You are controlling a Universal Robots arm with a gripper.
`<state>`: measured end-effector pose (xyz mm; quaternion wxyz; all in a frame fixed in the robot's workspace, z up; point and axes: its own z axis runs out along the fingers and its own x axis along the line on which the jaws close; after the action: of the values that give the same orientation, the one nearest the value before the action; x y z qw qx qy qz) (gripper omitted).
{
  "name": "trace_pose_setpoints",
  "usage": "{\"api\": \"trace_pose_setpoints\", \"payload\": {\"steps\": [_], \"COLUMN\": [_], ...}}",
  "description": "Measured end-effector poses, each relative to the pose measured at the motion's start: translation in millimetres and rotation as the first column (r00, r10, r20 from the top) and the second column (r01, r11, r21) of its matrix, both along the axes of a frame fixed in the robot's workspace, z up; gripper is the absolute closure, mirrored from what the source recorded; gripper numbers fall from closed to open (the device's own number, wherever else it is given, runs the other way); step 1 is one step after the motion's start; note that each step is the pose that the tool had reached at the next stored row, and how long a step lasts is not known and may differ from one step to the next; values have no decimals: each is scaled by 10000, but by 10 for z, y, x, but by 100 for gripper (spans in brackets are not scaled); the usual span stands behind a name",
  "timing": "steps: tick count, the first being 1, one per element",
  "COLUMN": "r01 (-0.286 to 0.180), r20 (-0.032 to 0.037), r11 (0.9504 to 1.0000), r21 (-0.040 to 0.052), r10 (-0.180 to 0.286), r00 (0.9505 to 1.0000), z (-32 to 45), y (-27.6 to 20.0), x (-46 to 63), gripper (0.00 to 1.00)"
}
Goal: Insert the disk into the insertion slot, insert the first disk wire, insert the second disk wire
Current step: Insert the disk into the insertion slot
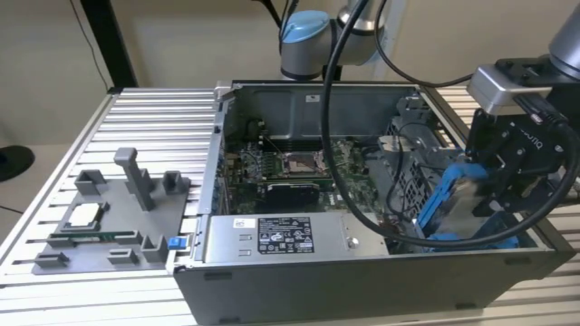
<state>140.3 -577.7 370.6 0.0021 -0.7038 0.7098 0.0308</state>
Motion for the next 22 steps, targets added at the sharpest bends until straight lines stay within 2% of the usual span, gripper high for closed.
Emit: {"api": "trace_pose_setpoints", "payload": {"steps": [5,8,11,12,15,16,18,21,22], "r01": [0,-1,0,0,0,1,0,1,3], "r20": [-2,-2,-2,-1,-1,-1,13,81,116], "r11": [10000,10000,10000,10000,10000,10000,9999,9994,9992], "r21": [0,3,2,-1,-1,-4,-120,-360,-406], "r10": [0,1,0,0,0,-1,0,2,2], "r00": [10000,10000,10000,10000,10000,10000,10000,10000,9999], "z": [191,216,220,234,349,354,345,327,319], "y": [0,9,82,93,99,102,140,206,229], "x": [0,-4,-28,-31,-35,-41,-65,-120,-138], "gripper": [0,0,0,0,0,0,0,0,0]}}
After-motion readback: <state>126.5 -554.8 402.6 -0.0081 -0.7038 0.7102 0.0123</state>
